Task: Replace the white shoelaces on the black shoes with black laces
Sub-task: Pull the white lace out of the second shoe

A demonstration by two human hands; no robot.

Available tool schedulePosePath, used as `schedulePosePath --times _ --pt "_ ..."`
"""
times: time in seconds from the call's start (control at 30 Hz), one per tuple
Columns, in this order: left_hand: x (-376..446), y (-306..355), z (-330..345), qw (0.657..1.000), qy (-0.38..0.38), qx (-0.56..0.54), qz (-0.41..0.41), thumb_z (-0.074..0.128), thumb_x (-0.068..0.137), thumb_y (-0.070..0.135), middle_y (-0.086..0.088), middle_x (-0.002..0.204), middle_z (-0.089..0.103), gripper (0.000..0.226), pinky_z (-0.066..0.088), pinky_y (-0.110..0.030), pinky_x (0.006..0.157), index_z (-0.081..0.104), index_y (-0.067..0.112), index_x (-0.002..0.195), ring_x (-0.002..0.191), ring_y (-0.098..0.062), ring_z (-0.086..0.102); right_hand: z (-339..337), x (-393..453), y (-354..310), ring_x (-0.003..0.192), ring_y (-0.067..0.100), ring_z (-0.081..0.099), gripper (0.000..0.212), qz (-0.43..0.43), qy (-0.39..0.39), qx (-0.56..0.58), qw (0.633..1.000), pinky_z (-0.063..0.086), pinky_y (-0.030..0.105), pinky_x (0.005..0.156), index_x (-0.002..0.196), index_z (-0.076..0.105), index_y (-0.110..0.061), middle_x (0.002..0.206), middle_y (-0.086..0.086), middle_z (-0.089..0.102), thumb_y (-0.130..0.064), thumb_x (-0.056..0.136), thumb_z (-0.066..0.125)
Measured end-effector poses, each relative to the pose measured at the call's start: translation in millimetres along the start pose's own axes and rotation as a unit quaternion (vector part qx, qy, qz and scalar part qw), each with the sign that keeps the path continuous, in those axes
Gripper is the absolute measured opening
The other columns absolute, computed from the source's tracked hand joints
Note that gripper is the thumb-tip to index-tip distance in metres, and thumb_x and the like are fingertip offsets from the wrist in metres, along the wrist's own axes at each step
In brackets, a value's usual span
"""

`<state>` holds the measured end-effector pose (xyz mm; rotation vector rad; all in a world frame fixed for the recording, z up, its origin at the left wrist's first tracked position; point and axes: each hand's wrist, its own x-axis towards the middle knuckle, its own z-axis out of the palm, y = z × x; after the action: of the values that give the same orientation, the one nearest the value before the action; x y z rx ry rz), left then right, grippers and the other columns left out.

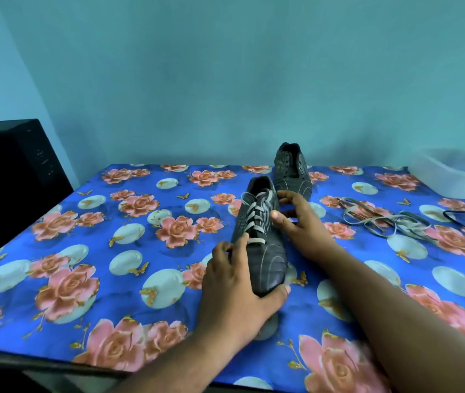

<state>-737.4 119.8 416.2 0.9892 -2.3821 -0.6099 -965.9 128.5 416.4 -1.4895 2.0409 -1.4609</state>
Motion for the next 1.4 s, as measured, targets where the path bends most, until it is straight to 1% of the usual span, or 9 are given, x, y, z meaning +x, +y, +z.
schedulePosePath --times 0.2,0.33,0.47,0.53,0.7,1.03,1.2,1.3,1.4 --pt "29 -12 -14 0.982 -0.029 -0.174 -0.060 0.051 0.061 0.096 0.015 0.136 0.033 0.107 0.029 -0.028 0.116 0.038 0.035 0.148 0.138 -0.007 0.034 0 2 -4 0.096 0.004 0.066 0.064 0.004 -0.003 0.023 1.000 0.056 0.023 0.088 0.134 0.053 -0.027 0.126 -0.003 0.057 -0.058 0.080 0.067" --pt "86 -32 -15 0.952 -0.010 -0.285 -0.113 0.065 0.088 0.065 0.004 0.128 0.060 0.057 0.047 -0.029 0.099 0.058 0.027 0.130 0.115 -0.012 0.059 -3 1 -7 0.097 0.001 0.066 0.063 0.014 -0.006 0.009 1.000 0.056 0.028 0.086 0.133 0.054 -0.030 0.124 -0.007 0.060 -0.062 0.080 0.067" --pt "136 -30 -21 0.948 -0.046 -0.300 -0.100 0.062 0.094 0.056 0.007 0.108 0.071 0.037 0.052 -0.031 0.085 0.067 0.024 0.112 0.102 -0.017 0.068 -7 7 -26 0.082 0.009 0.065 0.030 0.039 0.026 -0.025 0.999 0.054 0.028 0.062 0.108 0.061 -0.031 0.102 -0.005 0.066 -0.056 0.091 0.062" --pt "151 -25 -21 0.944 -0.052 -0.308 -0.108 0.066 0.090 0.059 0.005 0.104 0.073 0.038 0.055 -0.037 0.083 0.067 0.024 0.104 0.098 -0.019 0.069 -8 14 -39 0.070 0.010 0.060 0.035 0.055 0.028 -0.073 0.995 0.046 0.024 0.057 0.098 0.057 -0.028 0.088 -0.004 0.065 -0.062 0.090 0.058" --pt "160 -25 -6 0.930 -0.016 -0.344 -0.132 0.071 0.087 0.058 0.004 0.099 0.070 0.039 0.053 -0.034 0.075 0.066 0.022 0.101 0.089 -0.014 0.066 6 28 -52 0.087 0.014 0.060 0.059 0.115 0.020 -0.135 0.984 0.047 0.034 0.072 0.110 0.051 -0.024 0.094 -0.005 0.062 -0.075 0.081 0.061" --pt "164 -42 -2 0.929 0.045 -0.357 -0.085 0.073 0.090 0.047 0.011 0.095 0.074 0.020 0.058 -0.044 0.090 0.072 0.028 0.098 0.092 -0.010 0.069 31 44 -36 0.087 0.012 0.062 0.033 0.095 0.104 -0.067 0.988 0.042 0.023 0.067 0.101 0.057 -0.026 0.092 -0.004 0.064 -0.058 0.093 0.059" --pt "165 -40 -5 0.951 0.098 -0.294 0.016 0.075 0.090 0.029 0.008 0.080 0.072 0.005 0.055 -0.034 0.074 0.074 0.032 0.085 0.075 -0.017 0.065 26 45 -30 0.076 0.008 0.061 0.018 0.035 0.148 -0.088 0.985 0.045 0.028 0.068 0.088 0.065 -0.026 0.084 -0.008 0.067 -0.043 0.093 0.067" --pt "159 -30 -10 0.905 0.081 -0.417 -0.022 0.070 0.095 0.022 0.004 0.089 0.076 0.004 0.056 -0.032 0.073 0.072 0.022 0.092 0.081 -0.017 0.069 26 39 -41 0.066 0.004 0.058 0.014 0.073 0.125 0.123 0.982 0.046 0.024 0.065 0.082 0.066 -0.021 0.073 -0.011 0.067 -0.020 0.096 0.065" --pt "161 -27 -23 0.799 0.035 -0.589 -0.116 0.056 0.100 0.015 0.005 0.076 0.070 0.014 0.044 -0.021 0.060 0.065 0.022 0.093 0.067 -0.008 0.061 19 38 -49 0.078 0.009 0.062 0.020 0.122 0.091 0.334 0.930 0.045 0.030 0.075 0.078 0.064 -0.022 0.083 -0.002 0.069 -0.011 0.092 0.054"
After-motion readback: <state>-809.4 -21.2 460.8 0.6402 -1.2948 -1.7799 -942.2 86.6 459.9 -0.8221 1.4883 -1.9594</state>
